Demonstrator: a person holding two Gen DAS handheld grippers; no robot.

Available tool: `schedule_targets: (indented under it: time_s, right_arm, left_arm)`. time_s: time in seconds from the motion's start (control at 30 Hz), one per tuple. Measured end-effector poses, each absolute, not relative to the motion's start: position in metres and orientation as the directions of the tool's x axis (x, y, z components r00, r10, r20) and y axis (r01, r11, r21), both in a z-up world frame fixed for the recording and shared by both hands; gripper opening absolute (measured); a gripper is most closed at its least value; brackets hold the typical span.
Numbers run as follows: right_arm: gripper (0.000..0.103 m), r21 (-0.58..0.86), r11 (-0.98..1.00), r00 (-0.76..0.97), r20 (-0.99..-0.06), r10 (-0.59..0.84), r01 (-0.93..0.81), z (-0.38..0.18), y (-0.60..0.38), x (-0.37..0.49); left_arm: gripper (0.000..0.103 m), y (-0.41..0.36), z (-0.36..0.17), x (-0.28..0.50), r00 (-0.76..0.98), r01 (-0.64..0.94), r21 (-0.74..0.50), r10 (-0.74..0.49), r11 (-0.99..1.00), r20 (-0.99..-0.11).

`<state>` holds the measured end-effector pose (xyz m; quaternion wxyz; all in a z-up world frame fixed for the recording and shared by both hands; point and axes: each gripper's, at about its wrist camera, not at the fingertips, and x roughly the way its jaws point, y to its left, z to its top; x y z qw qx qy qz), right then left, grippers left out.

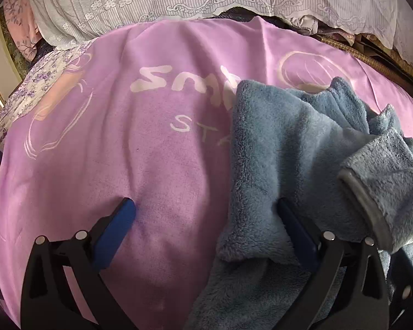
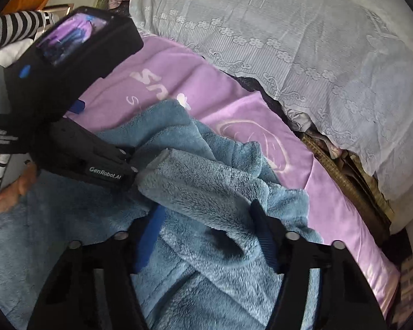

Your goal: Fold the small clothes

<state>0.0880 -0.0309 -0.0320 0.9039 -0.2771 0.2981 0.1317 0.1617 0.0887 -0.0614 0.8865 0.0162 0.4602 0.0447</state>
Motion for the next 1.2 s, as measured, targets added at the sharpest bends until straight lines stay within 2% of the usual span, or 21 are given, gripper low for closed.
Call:
schedule_targets:
  time_s: [0.03,0.07,0.17,0.23,0.3,0.33,0.4,0.57,0.63,0.83,0.93,1.0,1.03,1.07,1.1,1.2]
  right_arm:
    - [0.025,-0.42,0.813,0.786,-0.613,0.073,-0.403,-0.031,-0.033,0.091]
    - [0.011,-0.39,0.829,0.779,-0.622,0.085,-0.401,-0.028,-0.037,0.093]
    - [0.011,-0.151,0.938,0.771,-0.617,0.158,-0.313,-0.013,-0.088,0.094]
    - [0.013,0.063,0.984,0.76,-0.628,0.169,-0.167,-0.02,-0.146,0.09]
    - [0.038,0.248,0.969,0.709,-0.682,0.181,-0.008,-0.047,-0.199,0.084]
    - [0.059,0.322,0.944,0.671,-0.715,0.196,0.067,-0.063,-0.221,0.079]
    - [0.057,0.44,0.896,0.683,-0.672,0.287,0.057,-0.07,-0.241,0.062]
    - [0.058,0.46,0.887,0.782,-0.569,0.254,0.046,-0.038,-0.252,0.038]
    - [0.058,0.465,0.885,0.787,-0.539,0.299,-0.017,-0.024,-0.242,0.045]
    - [0.063,0.519,0.839,0.719,-0.52,0.461,-0.163,-0.015,-0.199,0.1]
    - [0.064,0.597,0.79,0.664,-0.535,0.522,-0.14,-0.03,-0.193,0.124]
    - [0.064,0.636,0.769,0.641,-0.563,0.522,-0.068,-0.054,-0.204,0.145]
    - [0.059,0.64,0.767,0.643,-0.568,0.514,-0.047,-0.066,-0.21,0.15]
    - [0.047,0.652,0.756,0.645,-0.557,0.524,-0.051,-0.076,-0.216,0.154]
    - [0.042,0.666,0.743,0.651,-0.539,0.534,-0.058,-0.081,-0.222,0.153]
    - [0.046,0.666,0.744,0.664,-0.533,0.525,-0.053,-0.073,-0.224,0.141]
  left_arm:
    - [0.099,0.088,-0.061,0.162,0.572,-0.066,0.069,0.094,0.995,-0.815]
    - [0.099,0.089,-0.061,0.162,0.573,-0.066,0.066,0.092,0.996,-0.815]
    - [0.099,0.089,-0.061,0.161,0.573,-0.066,0.067,0.092,0.996,-0.814]
    - [0.099,0.088,-0.062,0.161,0.574,-0.066,0.072,0.097,0.995,-0.813]
    - [0.099,0.086,-0.062,0.161,0.576,-0.064,0.082,0.104,0.995,-0.811]
    - [0.099,0.085,-0.062,0.16,0.577,-0.064,0.086,0.107,0.994,-0.81]
    - [0.099,0.084,-0.061,0.159,0.579,-0.064,0.091,0.111,0.994,-0.807]
    - [0.099,0.084,-0.038,0.148,0.622,-0.07,0.097,0.12,0.993,-0.773]
    - [0.099,0.078,-0.021,0.143,0.66,-0.053,0.089,0.102,0.995,-0.744]
    - [0.099,0.03,0.003,0.153,0.673,0.106,0.036,-0.045,0.994,-0.738]
    - [0.099,0.011,-0.01,0.169,0.655,0.172,0.021,-0.099,0.985,-0.749]
    - [0.099,0.01,-0.037,0.188,0.615,0.154,0.038,-0.065,0.987,-0.786]
    - [0.099,0.012,-0.055,0.198,0.583,0.147,0.048,-0.047,0.988,-0.811]
    - [0.099,0.019,-0.071,0.206,0.552,0.163,-0.013,-0.102,0.987,-0.827]
    - [0.099,0.026,-0.071,0.206,0.559,0.157,-0.06,-0.139,0.986,-0.817]
    - [0.099,0.03,-0.056,0.199,0.58,0.124,-0.048,-0.111,0.991,-0.807]
